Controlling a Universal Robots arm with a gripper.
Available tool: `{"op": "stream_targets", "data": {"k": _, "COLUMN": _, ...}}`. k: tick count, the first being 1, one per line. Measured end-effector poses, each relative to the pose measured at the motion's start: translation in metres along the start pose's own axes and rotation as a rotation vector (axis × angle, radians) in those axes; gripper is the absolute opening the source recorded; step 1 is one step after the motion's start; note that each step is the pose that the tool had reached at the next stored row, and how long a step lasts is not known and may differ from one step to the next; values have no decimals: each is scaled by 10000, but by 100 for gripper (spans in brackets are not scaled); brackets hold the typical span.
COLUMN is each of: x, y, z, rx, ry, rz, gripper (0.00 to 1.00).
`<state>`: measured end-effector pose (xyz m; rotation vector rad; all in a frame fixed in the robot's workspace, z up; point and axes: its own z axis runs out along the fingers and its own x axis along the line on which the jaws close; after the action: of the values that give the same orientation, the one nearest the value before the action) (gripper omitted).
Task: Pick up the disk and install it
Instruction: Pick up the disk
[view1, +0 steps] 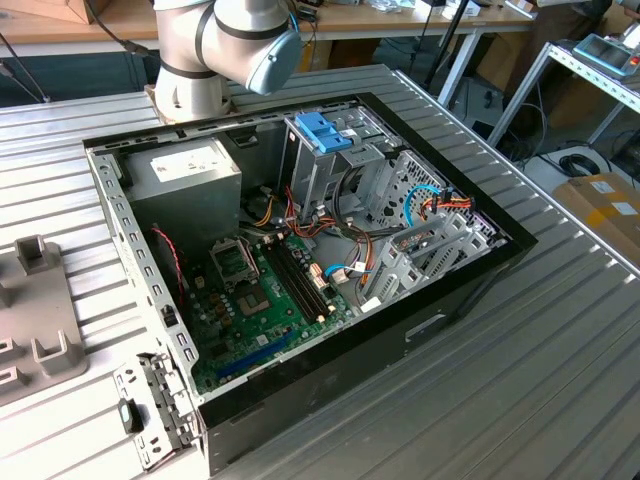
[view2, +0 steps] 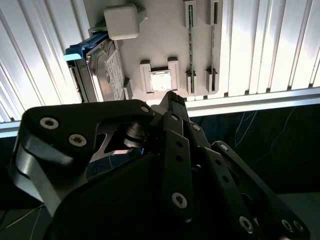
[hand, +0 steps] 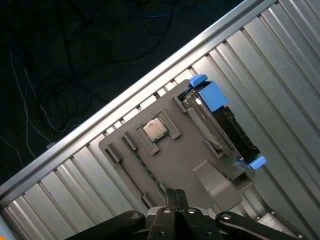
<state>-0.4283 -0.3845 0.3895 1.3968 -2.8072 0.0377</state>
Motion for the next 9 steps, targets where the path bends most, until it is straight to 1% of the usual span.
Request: {"op": "stream_targets", "data": {"k": 9, "x": 0, "y": 0, "z": 0, "rx": 8, "ry": 8, "rz": -83, "gripper": 10}}
